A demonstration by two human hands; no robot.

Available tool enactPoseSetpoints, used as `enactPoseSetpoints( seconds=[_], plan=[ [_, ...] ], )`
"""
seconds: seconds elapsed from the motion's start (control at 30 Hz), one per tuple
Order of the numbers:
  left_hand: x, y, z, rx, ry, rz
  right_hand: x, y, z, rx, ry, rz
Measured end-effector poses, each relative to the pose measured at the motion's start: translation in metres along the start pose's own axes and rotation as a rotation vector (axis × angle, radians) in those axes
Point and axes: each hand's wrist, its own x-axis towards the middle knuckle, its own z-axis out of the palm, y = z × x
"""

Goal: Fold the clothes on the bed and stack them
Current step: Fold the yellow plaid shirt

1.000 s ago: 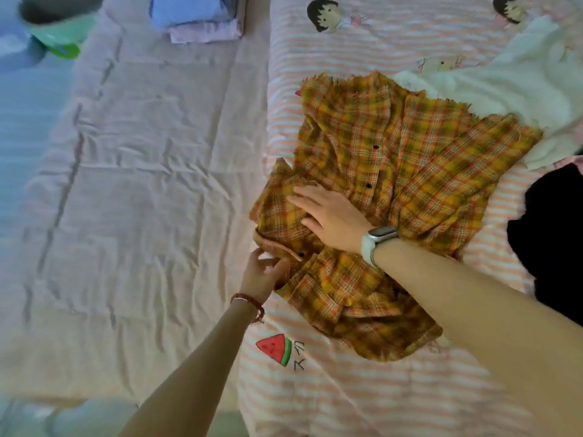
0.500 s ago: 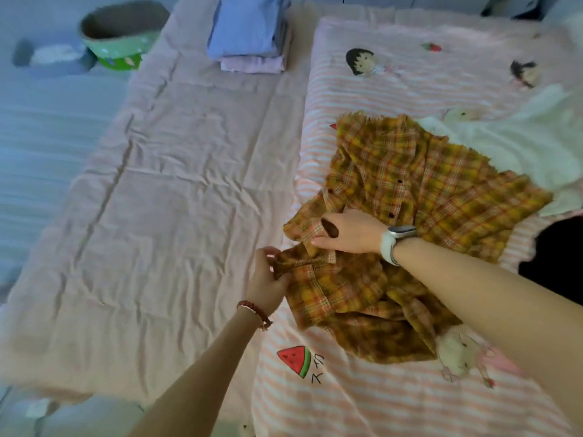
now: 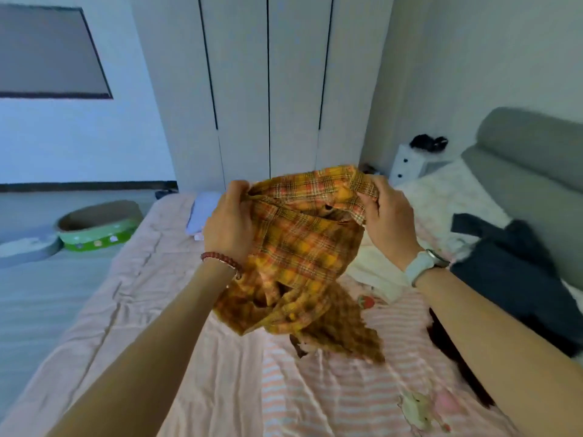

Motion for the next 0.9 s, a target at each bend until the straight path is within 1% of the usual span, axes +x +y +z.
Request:
enactPoseSetpoints(
  seconds=[0.1,0.2,0.27,0.33,0.4,0.47,0.5,0.53,0.57,0.63,0.7,0.73,0.77,0.83,0.9],
  plan=[
    [0.026,0.052,-0.044,0.038,0.136,0.138,0.037,-0.037,-0.059,-0.084,0.204,-0.108],
    [0.042,0.098,-0.084,0.005,0.267,0.31,0.062,-0.067,-0.109,-0.092,0.34,-0.159],
    [0.05,0.123,-0.107,-0.037,0.323,0.411,0.074,-0.083,-0.138,-0.089,0.411,-0.18],
    [0.056,0.141,-0.126,-0.1,0.335,0.468,0.082,-0.094,-0.161,-0.089,0.465,-0.196],
    [0.059,0.154,-0.138,-0.171,0.293,0.523,0.087,-0.099,-0.18,-0.083,0.492,-0.217],
    [0.06,0.162,-0.147,-0.254,0.2,0.612,0.086,-0.098,-0.195,-0.085,0.5,-0.238],
    [0.06,0.164,-0.15,-0.307,0.124,0.653,0.085,-0.096,-0.201,-0.087,0.495,-0.242],
    [0.059,0.163,-0.152,-0.363,0.03,0.667,0.084,-0.092,-0.205,-0.091,0.476,-0.238],
    [0.056,0.161,-0.151,-0.407,-0.071,0.639,0.083,-0.087,-0.207,-0.099,0.44,-0.225],
    [0.051,0.158,-0.14,-0.468,-0.285,0.498,0.079,-0.072,-0.206,-0.121,0.326,-0.185],
    [0.048,0.153,-0.12,-0.618,-0.556,0.296,0.073,-0.05,-0.197,-0.129,0.203,-0.124],
    [0.048,0.149,-0.107,-0.64,-0.682,0.205,0.069,-0.037,-0.19,-0.124,0.149,-0.081],
    [0.049,0.145,-0.093,-0.575,-0.775,0.171,0.065,-0.023,-0.182,-0.115,0.096,-0.037],
    [0.049,0.132,-0.06,-0.34,-0.873,0.207,0.056,0.007,-0.164,-0.101,-0.007,0.047],
    [0.049,0.116,-0.02,-0.227,-0.863,0.213,0.046,0.041,-0.143,-0.107,-0.104,0.107]
  ],
)
